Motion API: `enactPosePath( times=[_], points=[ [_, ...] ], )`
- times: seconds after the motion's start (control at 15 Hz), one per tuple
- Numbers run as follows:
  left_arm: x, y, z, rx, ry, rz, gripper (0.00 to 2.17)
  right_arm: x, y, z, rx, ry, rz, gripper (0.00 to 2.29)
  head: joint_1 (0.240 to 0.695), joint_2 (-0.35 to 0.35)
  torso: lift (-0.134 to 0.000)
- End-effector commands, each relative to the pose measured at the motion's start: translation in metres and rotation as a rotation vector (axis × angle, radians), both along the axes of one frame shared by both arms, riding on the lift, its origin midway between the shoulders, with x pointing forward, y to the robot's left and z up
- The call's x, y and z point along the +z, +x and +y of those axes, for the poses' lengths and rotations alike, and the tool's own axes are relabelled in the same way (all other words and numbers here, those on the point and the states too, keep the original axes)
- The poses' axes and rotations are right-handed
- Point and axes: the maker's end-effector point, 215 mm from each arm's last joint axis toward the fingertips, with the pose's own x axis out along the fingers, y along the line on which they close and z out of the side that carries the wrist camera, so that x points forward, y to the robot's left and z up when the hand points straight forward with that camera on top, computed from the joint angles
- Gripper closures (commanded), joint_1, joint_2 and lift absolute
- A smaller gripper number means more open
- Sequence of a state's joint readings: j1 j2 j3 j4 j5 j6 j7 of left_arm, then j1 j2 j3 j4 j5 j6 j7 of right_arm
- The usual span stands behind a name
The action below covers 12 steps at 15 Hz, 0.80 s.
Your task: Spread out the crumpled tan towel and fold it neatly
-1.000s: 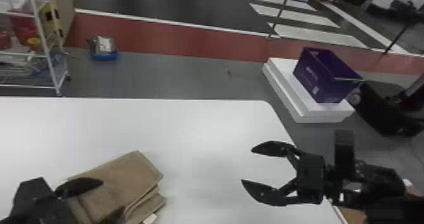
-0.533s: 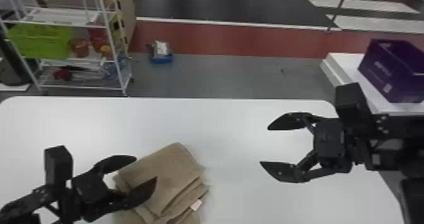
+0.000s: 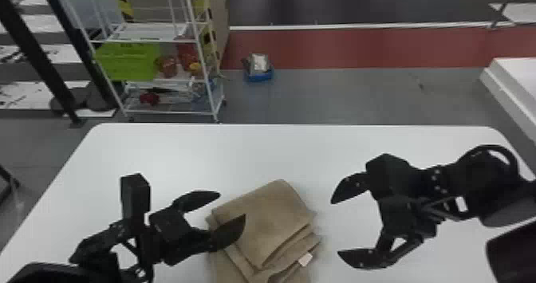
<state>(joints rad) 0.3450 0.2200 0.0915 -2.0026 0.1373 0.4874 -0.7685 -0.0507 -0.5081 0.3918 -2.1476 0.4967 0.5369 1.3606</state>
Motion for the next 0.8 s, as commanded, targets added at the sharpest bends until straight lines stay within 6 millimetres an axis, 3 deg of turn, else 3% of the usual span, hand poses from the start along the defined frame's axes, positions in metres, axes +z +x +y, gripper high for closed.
enactPosePath(
  times=[0.0, 0.2, 0.4, 0.73],
  points=[
    [0.006, -0.002, 0.010, 0.028, 0.003, -0.001, 0.16, -0.021, -0.016, 0.019, 0.107, -0.071, -0.016, 0.18, 0.695, 0.110, -0.122],
    [0.005, -0.004, 0.009, 0.036, 0.002, 0.004, 0.16, -0.020, -0.012, 0.031, 0.136, -0.074, -0.022, 0.19, 0.695, 0.152, -0.122],
    [0.009, -0.005, 0.006, 0.044, 0.007, -0.006, 0.16, -0.039, -0.009, 0.045, 0.208, -0.141, -0.027, 0.19, 0.695, 0.177, -0.122],
    [0.005, -0.012, 0.008, 0.053, 0.013, 0.002, 0.16, -0.055, -0.005, 0.070, 0.275, -0.183, -0.026, 0.21, 0.695, 0.207, -0.122]
  ],
)
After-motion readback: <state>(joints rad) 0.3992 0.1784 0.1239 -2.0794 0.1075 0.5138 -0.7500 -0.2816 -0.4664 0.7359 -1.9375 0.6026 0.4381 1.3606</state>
